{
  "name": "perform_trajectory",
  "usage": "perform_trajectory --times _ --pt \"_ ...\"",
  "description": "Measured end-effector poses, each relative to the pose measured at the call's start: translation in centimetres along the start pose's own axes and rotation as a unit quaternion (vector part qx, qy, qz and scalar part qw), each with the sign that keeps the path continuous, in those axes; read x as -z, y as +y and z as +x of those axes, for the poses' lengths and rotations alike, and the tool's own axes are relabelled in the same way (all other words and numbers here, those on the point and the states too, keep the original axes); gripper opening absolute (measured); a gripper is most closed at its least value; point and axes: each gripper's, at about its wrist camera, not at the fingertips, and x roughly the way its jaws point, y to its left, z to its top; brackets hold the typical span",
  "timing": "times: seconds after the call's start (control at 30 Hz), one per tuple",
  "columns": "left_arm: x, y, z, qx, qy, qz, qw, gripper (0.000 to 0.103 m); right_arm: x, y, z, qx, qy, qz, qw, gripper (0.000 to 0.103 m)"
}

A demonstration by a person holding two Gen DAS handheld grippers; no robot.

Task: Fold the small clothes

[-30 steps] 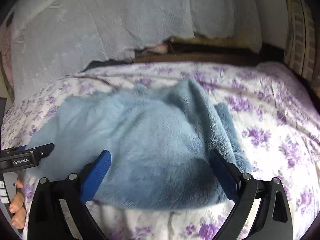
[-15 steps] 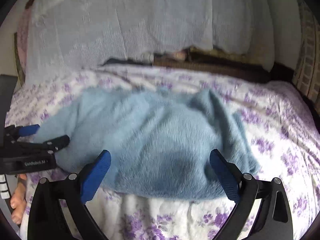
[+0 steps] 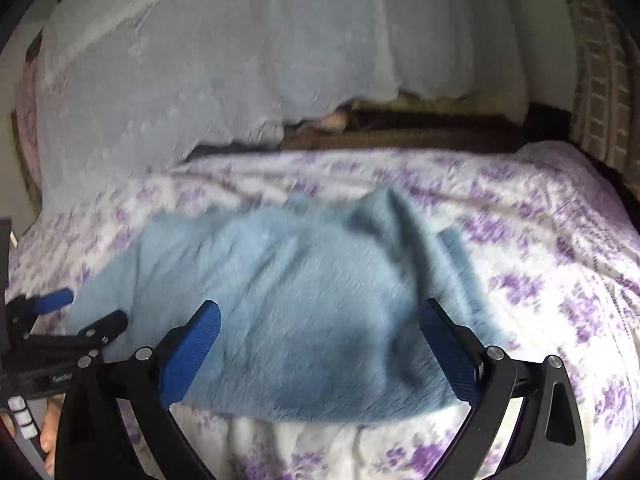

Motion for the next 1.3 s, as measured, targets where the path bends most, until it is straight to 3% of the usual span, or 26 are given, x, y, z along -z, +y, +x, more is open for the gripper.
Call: perform_trajectory --times 0.07,0.13,0.17,0.3,0.4,0.53,0.63,0.7,0.73,0.87,1.07,1.2,1.3 --pt "-0.2 0.2 0.4 -0.002 0.004 -0.008 1.0000 0.099 -0.2 -1.0 0.7 0.021 0.006 0.014 1.000 0.100" --pt "-0.2 0.2 2.6 -0.015 0.052 -0.007 0.9985 0.099 0.2 -2.1 3.8 0.031 0.081 0.036 0.996 0.100" --pt "0.0 0.5 4.2 0.007 0.090 -0.014 0.9958 0.099 0.3 -2.4 5.1 0.022 0.115 0.044 0.992 0.100" --pt "0.1 2.3 4.5 0.047 0.100 -0.061 0.9920 0.099 0.2 -1.8 4.1 0.024 0.092 0.035 0.995 0.100" --pt "0.0 1.9 3.4 0.025 0.075 -0.045 0.9958 0.099 0.0 -2.5 1.8 0.012 0.040 0.058 0.997 0.100" --pt "0.0 1.0 1.7 -0.001 0.034 -0.019 0.9992 0.099 -0.2 -3.6 0.6 0.030 0.004 0.083 0.996 0.100" --pt "0.0 0.6 0.6 -0.006 0.011 -0.015 0.9998 0.099 0.1 -4.6 2.0 0.063 0.042 0.097 0.992 0.100" --pt "0.0 0.2 1.7 -0.010 0.036 -0.005 0.9993 0.099 0.6 -5.6 4.2 0.060 0.099 0.120 0.986 0.100" --pt "0.2 0.1 2.3 -0.011 0.051 -0.002 0.9986 0.099 0.6 -5.9 4.5 0.054 0.104 0.127 0.985 0.100" --pt "0.3 0.8 2.8 0.006 0.066 -0.019 0.9976 0.099 0.6 -5.9 4.1 0.051 0.092 0.130 0.986 0.100" --pt "0.5 0.0 1.8 -0.017 0.039 0.003 0.9991 0.098 1.1 -6.8 1.8 0.027 0.066 0.170 0.983 0.100" --pt "0.3 -0.2 1.7 -0.021 0.036 0.009 0.9991 0.098 2.1 -7.9 0.7 -0.014 0.076 0.218 0.973 0.100" --pt "0.3 -0.1 1.6 -0.020 0.034 0.006 0.9992 0.098 3.3 -9.1 0.0 -0.049 0.082 0.268 0.959 0.100"
